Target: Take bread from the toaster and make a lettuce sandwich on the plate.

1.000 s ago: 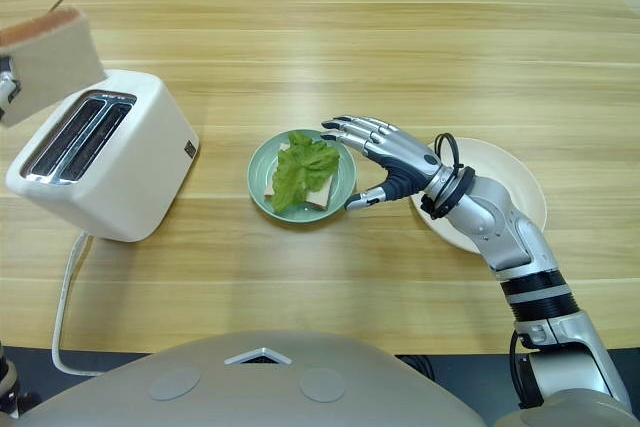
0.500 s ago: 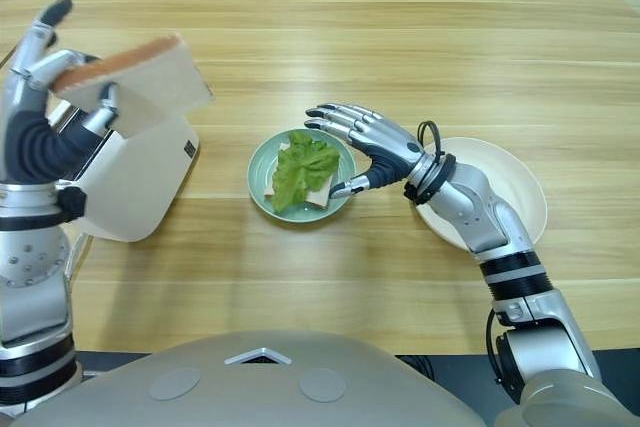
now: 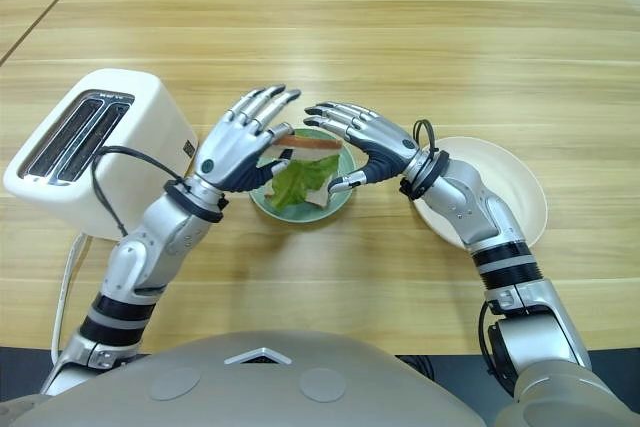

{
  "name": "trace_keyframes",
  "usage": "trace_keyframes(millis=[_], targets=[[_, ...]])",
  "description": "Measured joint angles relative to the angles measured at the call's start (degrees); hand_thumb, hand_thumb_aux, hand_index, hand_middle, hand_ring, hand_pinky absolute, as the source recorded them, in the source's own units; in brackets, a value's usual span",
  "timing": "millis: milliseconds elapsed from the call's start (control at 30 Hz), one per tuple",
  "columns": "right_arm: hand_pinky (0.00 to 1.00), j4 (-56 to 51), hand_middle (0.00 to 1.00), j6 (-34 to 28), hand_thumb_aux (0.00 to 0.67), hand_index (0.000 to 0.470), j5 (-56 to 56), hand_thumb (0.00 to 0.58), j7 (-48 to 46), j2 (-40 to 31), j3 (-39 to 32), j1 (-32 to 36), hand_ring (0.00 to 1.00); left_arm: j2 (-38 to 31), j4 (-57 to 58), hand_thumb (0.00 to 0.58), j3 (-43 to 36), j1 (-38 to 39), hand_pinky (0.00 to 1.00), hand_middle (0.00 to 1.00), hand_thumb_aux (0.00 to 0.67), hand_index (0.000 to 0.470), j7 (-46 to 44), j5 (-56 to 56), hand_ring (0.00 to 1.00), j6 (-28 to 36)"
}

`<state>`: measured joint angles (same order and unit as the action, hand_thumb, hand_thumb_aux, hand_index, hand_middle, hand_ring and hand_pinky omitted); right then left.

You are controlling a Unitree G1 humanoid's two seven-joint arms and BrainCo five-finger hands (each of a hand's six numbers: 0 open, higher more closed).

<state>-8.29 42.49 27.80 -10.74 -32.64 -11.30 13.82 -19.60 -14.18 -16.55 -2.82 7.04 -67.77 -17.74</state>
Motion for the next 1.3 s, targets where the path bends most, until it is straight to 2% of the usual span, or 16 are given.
trace_keyframes(millis=[167,500,733,933,1300], targets=[[0.0,-4.4,0.0,-2.5,0.0,0.0,1.9,0.0,3.2,-0.6,2.4,1.8,0.0,-3.0,9.6,0.58,-3.5,-6.7,0.0,0.0,0.67,0.47,10.2,-5.2,0.0,-0.8],[0.0,-7.8,0.0,-4.0,0.0,0.0,2.8,0.0,5.5,-0.7,2.8,3.3,0.0,-8.6,14.1,0.58,-5.4,-7.5,0.0,0.0,0.67,0.47,26.5,-4.5,0.0,-3.1],[0.0,-8.6,0.0,-3.4,0.0,0.0,2.7,0.0,5.5,-0.7,2.7,3.3,0.0,-11.2,9.2,0.58,-2.9,-7.2,0.0,0.0,0.67,0.47,28.3,-0.5,0.0,-4.7],[0.0,-9.4,0.0,-3.2,0.0,0.0,2.7,0.0,5.5,-0.7,2.6,3.5,0.0,-11.6,11.0,0.58,-2.5,-8.0,0.0,0.0,0.67,0.47,30.6,0.4,0.0,-5.7],[0.0,-11.8,0.0,-1.9,0.0,0.0,2.7,0.0,5.7,-0.5,1.6,5.3,0.0,-8.4,34.9,0.58,-13.9,-20.4,0.0,0.0,0.67,0.47,44.6,-7.2,0.0,-7.1]])
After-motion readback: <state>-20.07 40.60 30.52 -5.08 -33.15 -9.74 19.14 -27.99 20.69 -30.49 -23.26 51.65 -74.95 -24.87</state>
